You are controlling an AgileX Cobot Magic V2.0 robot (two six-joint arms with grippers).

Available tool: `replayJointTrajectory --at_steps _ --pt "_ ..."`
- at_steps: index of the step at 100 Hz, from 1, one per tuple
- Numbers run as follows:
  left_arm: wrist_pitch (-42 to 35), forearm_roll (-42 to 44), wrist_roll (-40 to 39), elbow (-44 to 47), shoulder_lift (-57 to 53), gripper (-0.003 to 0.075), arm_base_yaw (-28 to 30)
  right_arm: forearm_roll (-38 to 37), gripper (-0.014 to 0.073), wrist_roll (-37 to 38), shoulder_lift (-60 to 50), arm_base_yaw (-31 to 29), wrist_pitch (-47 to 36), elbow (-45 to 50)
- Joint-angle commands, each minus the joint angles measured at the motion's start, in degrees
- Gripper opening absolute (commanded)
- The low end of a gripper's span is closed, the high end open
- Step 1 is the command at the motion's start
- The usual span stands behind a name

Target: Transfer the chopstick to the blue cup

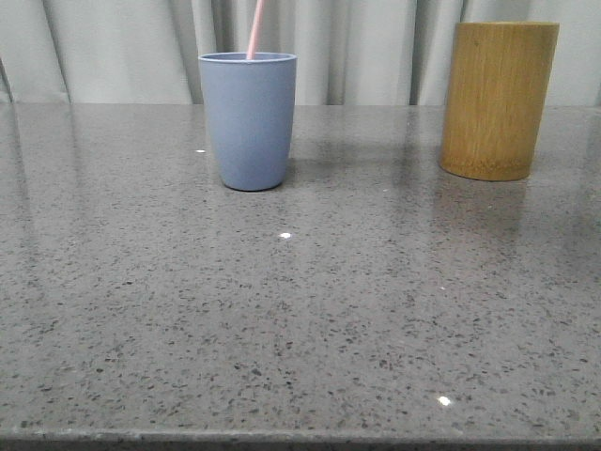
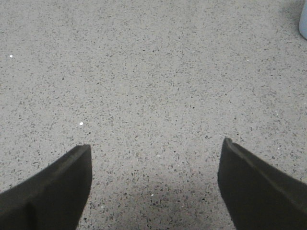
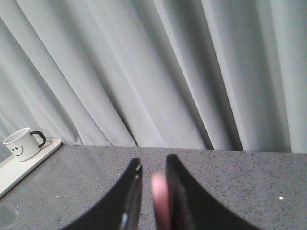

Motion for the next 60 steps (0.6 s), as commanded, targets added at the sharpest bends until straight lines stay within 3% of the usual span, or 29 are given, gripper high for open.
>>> replayJointTrajectory --at_steps 1,10,33,60 --pt "-3.39 0.61 -0.67 -1.41 0.09 0.0536 0.13 -0.65 0.0360 -0.19 -2.80 0.10 -4.47 -2.15" --pt "-3.39 0.61 -0.67 -1.41 0.09 0.0536 0.13 -0.65 0.0451 -0.19 -2.91 0.10 -4.53 -2.15" --pt "-3.39 0.61 -0.67 -1.41 0.09 0.0536 0.13 -1.89 0.0456 -1.87 -7.06 0.03 -1.08 -2.15" --pt "-3.39 0.61 -0.67 -1.41 0.09 0.0536 0.13 -2.01 0.0456 -12.24 -18.45 -5.43 17.03 -2.15"
